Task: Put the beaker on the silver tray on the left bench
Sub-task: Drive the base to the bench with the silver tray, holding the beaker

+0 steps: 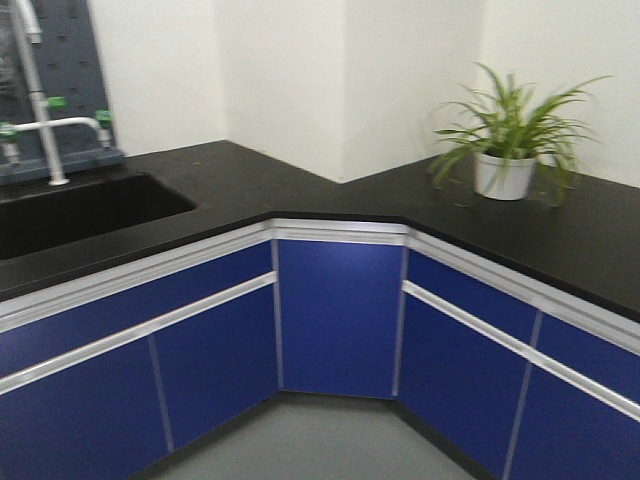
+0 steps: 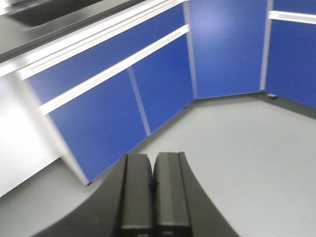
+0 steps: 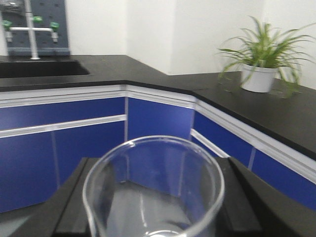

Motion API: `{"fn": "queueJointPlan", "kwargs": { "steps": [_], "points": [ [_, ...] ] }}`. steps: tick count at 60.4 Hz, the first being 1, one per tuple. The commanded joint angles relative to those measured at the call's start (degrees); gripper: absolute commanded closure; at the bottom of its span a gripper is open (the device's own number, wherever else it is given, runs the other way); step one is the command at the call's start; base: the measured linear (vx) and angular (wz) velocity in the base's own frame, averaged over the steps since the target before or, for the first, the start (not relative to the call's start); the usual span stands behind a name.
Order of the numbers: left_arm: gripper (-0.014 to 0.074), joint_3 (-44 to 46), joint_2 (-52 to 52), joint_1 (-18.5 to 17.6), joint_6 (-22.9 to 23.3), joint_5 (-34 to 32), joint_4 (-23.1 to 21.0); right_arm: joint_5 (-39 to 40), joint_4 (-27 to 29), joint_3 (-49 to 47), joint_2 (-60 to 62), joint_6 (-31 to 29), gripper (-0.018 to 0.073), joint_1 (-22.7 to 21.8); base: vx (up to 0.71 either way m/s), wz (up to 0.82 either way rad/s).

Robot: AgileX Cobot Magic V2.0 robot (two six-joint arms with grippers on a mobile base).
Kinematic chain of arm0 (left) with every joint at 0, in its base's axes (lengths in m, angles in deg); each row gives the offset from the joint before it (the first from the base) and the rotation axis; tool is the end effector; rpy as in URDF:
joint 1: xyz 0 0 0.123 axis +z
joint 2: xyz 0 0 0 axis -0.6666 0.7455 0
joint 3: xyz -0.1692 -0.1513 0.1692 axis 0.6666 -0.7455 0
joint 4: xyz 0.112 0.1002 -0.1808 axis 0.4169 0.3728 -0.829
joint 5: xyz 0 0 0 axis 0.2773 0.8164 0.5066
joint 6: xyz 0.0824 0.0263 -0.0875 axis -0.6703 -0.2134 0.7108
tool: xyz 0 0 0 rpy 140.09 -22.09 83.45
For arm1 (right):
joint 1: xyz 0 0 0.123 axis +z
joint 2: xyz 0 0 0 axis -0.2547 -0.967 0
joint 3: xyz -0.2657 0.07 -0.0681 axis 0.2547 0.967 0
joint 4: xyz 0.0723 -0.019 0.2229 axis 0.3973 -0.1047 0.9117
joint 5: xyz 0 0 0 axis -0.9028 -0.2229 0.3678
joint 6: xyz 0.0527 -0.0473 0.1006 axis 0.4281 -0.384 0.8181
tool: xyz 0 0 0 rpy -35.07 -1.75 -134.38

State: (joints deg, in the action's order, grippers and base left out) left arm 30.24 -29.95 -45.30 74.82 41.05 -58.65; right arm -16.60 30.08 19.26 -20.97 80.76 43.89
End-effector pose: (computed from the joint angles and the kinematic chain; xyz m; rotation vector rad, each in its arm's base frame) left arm 0.0674 0.0011 0.1583 0.1480 1.8834 0.0842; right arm 0.0506 -0.0148 0.2724 -0.1951 1.6188 0.1193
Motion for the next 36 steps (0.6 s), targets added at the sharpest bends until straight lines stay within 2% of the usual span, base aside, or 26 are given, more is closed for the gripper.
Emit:
{"fn": "queueJointPlan", "kwargs": {
  "steps": [1,36],
  "points": [
    [0.0595,-1.1,-0.4,-0.2,0.1,-4.8,-0.1,4.5,-2.0,-1.5,-0.6,0.0,0.057,-0.2,-0.14,0.53],
    [0.0595,-1.1,-0.4,-0.2,0.1,-4.8,-0.1,4.5,-2.0,-1.5,-0.6,0.0,0.057,-0.2,-0.07,0.56]
  ]
}}
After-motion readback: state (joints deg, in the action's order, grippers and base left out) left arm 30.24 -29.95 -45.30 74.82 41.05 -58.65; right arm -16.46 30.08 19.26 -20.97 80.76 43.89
